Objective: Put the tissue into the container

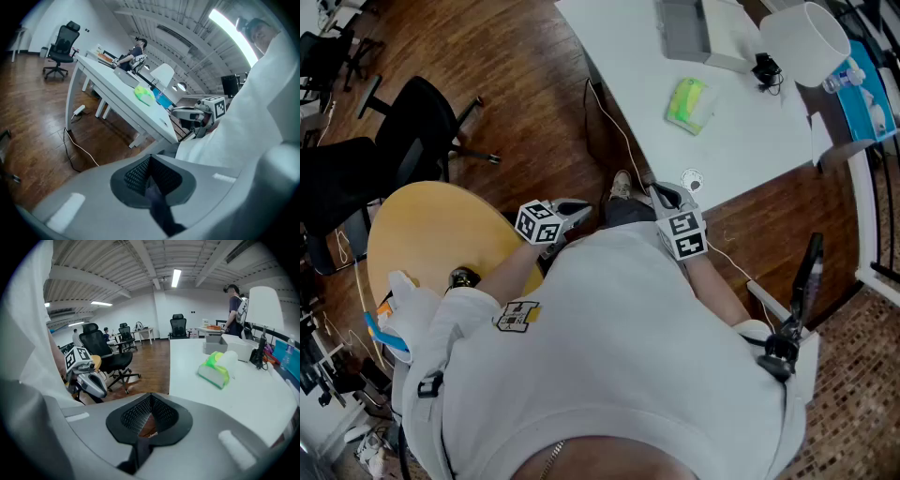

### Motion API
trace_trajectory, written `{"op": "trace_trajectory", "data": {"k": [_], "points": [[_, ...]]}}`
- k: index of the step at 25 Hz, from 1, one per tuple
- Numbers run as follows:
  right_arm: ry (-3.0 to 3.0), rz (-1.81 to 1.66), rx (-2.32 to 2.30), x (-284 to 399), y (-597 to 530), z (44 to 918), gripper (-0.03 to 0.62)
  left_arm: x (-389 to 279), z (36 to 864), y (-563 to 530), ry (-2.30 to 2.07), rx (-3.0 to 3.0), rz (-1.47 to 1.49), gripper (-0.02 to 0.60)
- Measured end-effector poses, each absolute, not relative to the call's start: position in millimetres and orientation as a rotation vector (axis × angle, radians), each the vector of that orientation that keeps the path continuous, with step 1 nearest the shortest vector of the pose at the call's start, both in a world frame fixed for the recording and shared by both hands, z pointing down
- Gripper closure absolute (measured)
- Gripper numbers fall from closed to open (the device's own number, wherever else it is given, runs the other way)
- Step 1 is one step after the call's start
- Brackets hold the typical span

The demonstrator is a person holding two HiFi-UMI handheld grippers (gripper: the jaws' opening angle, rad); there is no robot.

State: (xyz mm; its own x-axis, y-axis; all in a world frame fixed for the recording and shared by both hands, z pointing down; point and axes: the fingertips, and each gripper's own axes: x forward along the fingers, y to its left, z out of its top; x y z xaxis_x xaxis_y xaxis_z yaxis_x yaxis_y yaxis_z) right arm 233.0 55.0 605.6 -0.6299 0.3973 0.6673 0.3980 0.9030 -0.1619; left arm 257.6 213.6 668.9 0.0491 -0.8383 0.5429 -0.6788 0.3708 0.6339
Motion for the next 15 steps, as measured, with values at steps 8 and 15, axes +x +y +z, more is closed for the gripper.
{"op": "trace_trajectory", "data": {"k": [8, 15], "points": [[-2.334, 0.119, -0.493, 164, 19, 592, 0.592, 100, 640, 179, -1.809, 1.321, -0.142, 0.581], [-2.382, 0.175, -0.354, 135, -4, 583, 0.592, 17, 597, 122, -1.786, 1.508, 0.039, 0.581]]}}
